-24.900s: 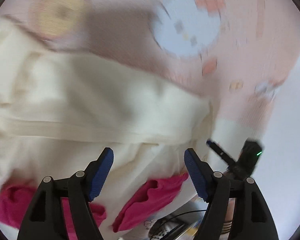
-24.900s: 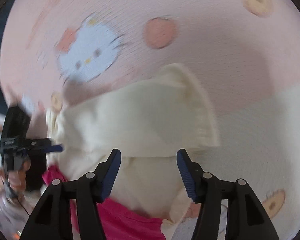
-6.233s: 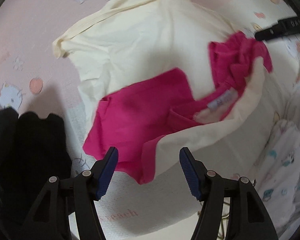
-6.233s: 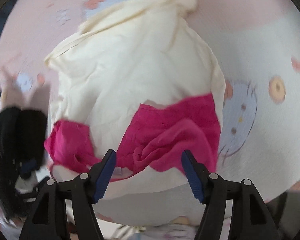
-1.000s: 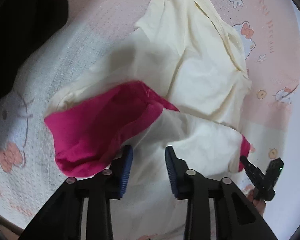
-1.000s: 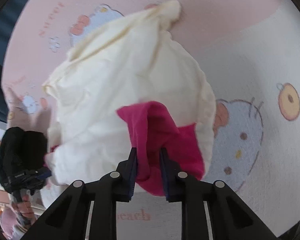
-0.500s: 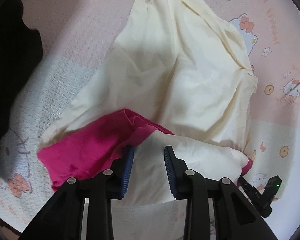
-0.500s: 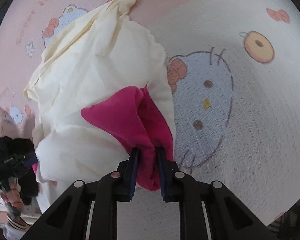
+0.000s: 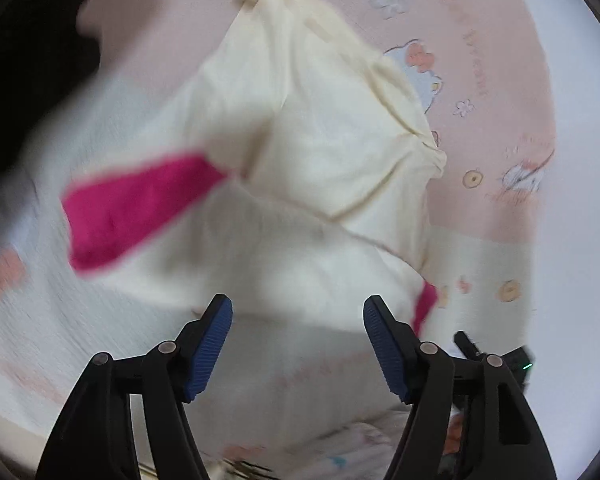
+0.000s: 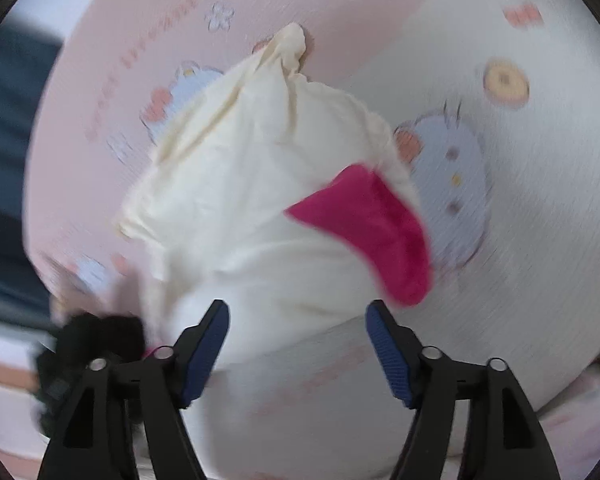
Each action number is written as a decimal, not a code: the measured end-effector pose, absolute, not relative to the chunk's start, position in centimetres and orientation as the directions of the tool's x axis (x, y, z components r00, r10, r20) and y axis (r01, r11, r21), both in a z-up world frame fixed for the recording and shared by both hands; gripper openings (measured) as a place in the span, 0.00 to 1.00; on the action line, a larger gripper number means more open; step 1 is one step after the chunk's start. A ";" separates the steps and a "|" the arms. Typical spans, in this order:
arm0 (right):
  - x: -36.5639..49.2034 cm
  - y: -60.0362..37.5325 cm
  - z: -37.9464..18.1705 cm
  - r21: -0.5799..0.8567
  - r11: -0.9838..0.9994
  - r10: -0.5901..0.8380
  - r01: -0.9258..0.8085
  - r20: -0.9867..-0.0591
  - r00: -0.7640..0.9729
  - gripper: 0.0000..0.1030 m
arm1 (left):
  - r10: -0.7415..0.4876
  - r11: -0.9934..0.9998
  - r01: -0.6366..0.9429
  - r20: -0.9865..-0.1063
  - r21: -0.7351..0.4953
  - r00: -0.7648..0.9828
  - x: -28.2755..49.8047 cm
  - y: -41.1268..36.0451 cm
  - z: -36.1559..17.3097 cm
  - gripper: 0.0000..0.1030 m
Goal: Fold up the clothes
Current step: 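Grasp the folded cream fabric with both grippers and lift it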
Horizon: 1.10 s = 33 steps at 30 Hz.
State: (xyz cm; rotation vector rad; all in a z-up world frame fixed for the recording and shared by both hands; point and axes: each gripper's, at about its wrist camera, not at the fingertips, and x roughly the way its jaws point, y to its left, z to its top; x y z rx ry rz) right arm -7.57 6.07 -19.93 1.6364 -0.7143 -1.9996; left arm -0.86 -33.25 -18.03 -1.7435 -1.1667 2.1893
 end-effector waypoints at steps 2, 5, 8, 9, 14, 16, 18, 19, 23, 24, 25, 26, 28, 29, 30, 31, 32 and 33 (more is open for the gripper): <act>-6.3 5.6 -20.9 0.716 -0.696 -0.697 -0.053 -0.692 -0.191 0.73 | 0.574 -0.617 0.443 -0.757 -0.651 -0.311 0.0 -33.8 -20.1 0.64; -5.0 4.6 -21.9 0.748 -0.644 -0.723 -0.158 -0.663 -0.194 0.73 | 0.608 -0.509 0.506 -0.707 -0.696 -0.360 2.0 -34.9 -21.1 0.64; -4.2 4.0 -23.2 0.748 -0.618 -0.720 -0.243 -0.662 -0.207 0.73 | 0.602 -0.442 0.558 -0.693 -0.703 -0.397 2.9 -35.4 -22.4 0.65; -3.9 3.7 -23.7 0.741 -0.613 -0.712 -0.274 -0.668 -0.215 0.74 | 0.605 -0.417 0.570 -0.684 -0.708 -0.407 3.1 -35.6 -22.9 0.65; -4.9 2.1 -26.3 0.710 -0.587 -0.680 -0.389 -0.693 -0.240 0.74 | 0.582 -0.308 0.641 -0.672 -0.703 -0.457 3.3 -36.1 -25.3 0.65; -6.1 0.9 -27.2 0.691 -0.602 -0.661 -0.400 -0.712 -0.237 0.75 | 0.565 -0.283 0.656 -0.674 -0.700 -0.476 2.9 -36.2 -26.1 0.65; -7.1 0.0 -28.3 0.656 -0.639 -0.635 -0.401 -0.745 -0.204 0.76 | 0.568 -0.269 0.664 -0.672 -0.698 -0.476 2.3 -36.1 -26.9 0.65; -7.4 -0.3 -28.8 0.659 -0.633 -0.640 -0.408 -0.741 -0.205 0.80 | 0.570 -0.262 0.667 -0.670 -0.697 -0.476 2.1 -36.1 -27.2 0.65; -7.7 -0.6 -29.3 0.742 -0.510 -0.693 -0.435 -0.654 -0.304 0.93 | 0.558 -0.212 0.685 -0.662 -0.696 -0.500 1.7 -36.2 -28.2 0.65; -7.7 -0.7 -29.6 0.760 -0.472 -0.705 -0.447 -0.630 -0.325 0.93 | 0.554 -0.208 0.687 -0.663 -0.696 -0.504 1.6 -36.2 -28.1 0.65; -7.7 -0.7 -30.0 0.773 -0.437 -0.714 -0.460 -0.609 -0.345 0.94 | 0.550 -0.203 0.689 -0.663 -0.696 -0.508 1.5 -36.2 -28.1 0.65; -7.6 -0.5 -30.3 0.784 -0.399 -0.721 -0.475 -0.588 -0.366 0.94 | 0.546 -0.199 0.690 -0.664 -0.696 -0.511 1.4 -36.3 -28.1 0.65; -7.1 0.0 -31.1 0.817 -0.295 -0.741 -0.496 -0.524 -0.421 0.94 | 0.538 -0.190 0.693 -0.664 -0.695 -0.518 1.2 -36.4 -28.1 0.65; -7.0 0.2 -31.4 0.827 -0.274 -0.750 -0.491 -0.504 -0.428 0.93 | 0.535 -0.185 0.695 -0.665 -0.695 -0.522 1.0 -36.4 -28.1 0.65; -6.9 0.3 -31.6 0.835 -0.260 -0.759 -0.485 -0.487 -0.432 0.92 | 0.531 -0.181 0.696 -0.665 -0.695 -0.526 0.9 -36.4 -28.1 0.65; -6.9 0.4 -31.7 0.841 -0.260 -0.766 -0.474 -0.479 -0.429 0.91 | 0.527 -0.176 0.698 -0.665 -0.694 -0.529 0.8 -36.5 -28.1 0.65; -7.0 0.4 -31.8 0.845 -0.266 -0.772 -0.464 -0.475 -0.422 0.87 | 0.523 -0.153 0.700 -0.658 -0.697 -0.541 1.1 -36.6 -28.1 0.65; -7.1 0.3 -31.8 0.843 -0.284 -0.776 -0.457 -0.482 -0.407 0.84 | 0.520 -0.129 0.702 -0.651 -0.700 -0.554 1.4 -36.8 -28.2 0.65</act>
